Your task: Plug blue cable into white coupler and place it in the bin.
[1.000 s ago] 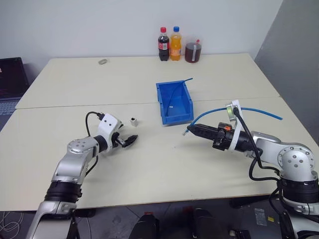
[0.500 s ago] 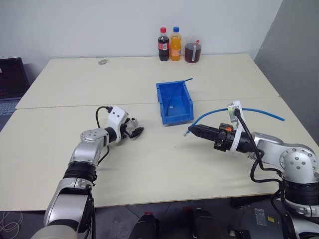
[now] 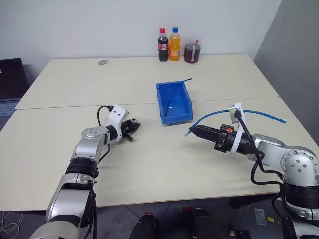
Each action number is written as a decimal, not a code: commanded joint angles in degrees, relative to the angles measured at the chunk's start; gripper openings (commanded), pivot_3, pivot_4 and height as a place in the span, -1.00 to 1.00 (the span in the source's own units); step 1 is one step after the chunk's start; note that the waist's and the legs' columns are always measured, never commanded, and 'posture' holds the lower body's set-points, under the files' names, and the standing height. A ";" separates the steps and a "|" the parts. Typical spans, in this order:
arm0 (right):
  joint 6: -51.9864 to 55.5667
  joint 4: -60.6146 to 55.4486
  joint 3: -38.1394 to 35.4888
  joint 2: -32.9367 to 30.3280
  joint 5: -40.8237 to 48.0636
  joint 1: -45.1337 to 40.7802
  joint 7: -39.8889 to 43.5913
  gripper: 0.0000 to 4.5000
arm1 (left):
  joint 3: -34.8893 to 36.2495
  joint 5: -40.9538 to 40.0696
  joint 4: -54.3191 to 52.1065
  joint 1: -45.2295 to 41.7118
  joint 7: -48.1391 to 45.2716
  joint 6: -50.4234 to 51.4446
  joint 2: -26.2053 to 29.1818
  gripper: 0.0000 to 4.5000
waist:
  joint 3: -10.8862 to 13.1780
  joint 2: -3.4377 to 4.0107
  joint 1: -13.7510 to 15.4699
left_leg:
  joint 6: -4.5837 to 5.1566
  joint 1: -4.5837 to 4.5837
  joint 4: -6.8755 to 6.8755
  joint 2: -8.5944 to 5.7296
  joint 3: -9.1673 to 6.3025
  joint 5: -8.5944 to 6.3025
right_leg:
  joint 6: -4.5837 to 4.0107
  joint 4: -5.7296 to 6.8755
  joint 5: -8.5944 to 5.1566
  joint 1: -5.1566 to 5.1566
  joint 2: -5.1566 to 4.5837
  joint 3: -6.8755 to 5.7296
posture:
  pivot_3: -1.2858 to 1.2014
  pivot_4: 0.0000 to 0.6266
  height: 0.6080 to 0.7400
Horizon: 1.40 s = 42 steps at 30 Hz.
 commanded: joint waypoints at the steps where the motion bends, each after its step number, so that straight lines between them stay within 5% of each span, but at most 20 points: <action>1: -1.21 -1.15 -1.30 0.01 0.26 -0.82 0.39 -0.94 | -0.30 1.02 1.74 -1.47 -0.53 -1.21 -0.37 -0.65 | 0.00 0.00 0.00 | 0.00 0.00 0.01 0.00 0.00 0.00 | 0.00 0.00 0.00 0.00 0.00 0.00 | 0.03 -0.52 1.00; 7: -1.26 -1.88 -1.57 -0.10 0.56 -0.12 -0.03 -0.94 | 0.65 -0.46 1.82 -2.57 -3.85 -1.20 -0.14 -0.65 | 0.00 0.00 0.00 | 0.00 0.00 0.03 0.00 0.00 0.00 | 0.00 0.03 0.00 0.00 0.00 0.01 | 0.03 -0.52 1.00; 12: -1.31 -1.56 -1.30 -0.30 0.01 -0.82 0.33 -0.94 | -1.61 -10.34 -12.62 -1.30 -25.93 9.36 2.03 -0.65 | 0.01 -0.01 -0.07 | -0.01 -0.14 0.12 0.00 -0.02 0.00 | 0.00 0.04 0.00 -0.06 0.00 -0.03 | 0.03 -0.52 1.00; 17: -1.74 -0.80 0.43 -0.42 -2.34 -4.04 1.99 -0.94 | -8.51 -7.16 -18.28 -0.58 -35.29 5.30 4.17 -0.65 | 0.01 0.00 -0.32 | -0.01 -0.15 0.18 -0.01 0.02 0.01 | 0.00 0.04 0.00 -0.06 0.01 0.02 | 0.03 -0.52 1.00; 27: -12.41 -3.00 14.96 -3.09 -24.04 -6.65 13.83 -0.94 | -18.05 4.13 -6.46 -0.82 -35.04 -19.33 -2.23 -0.65 | 0.01 -0.01 -0.26 | 0.02 -0.12 0.22 -0.02 0.04 -0.01 | 0.00 0.12 0.00 -0.06 0.04 0.02 | 0.03 -0.52 1.00; 42: -26.90 2.51 24.37 0.52 -43.48 -2.39 21.02 -0.94 | -15.94 2.81 -2.61 -0.37 -35.94 -20.90 -6.62 -0.65 | 0.00 -0.02 -0.13 | 0.03 -0.07 0.32 -0.05 -0.01 -0.02 | 0.02 0.27 0.00 -0.03 0.03 0.00 | 0.03 -0.52 1.00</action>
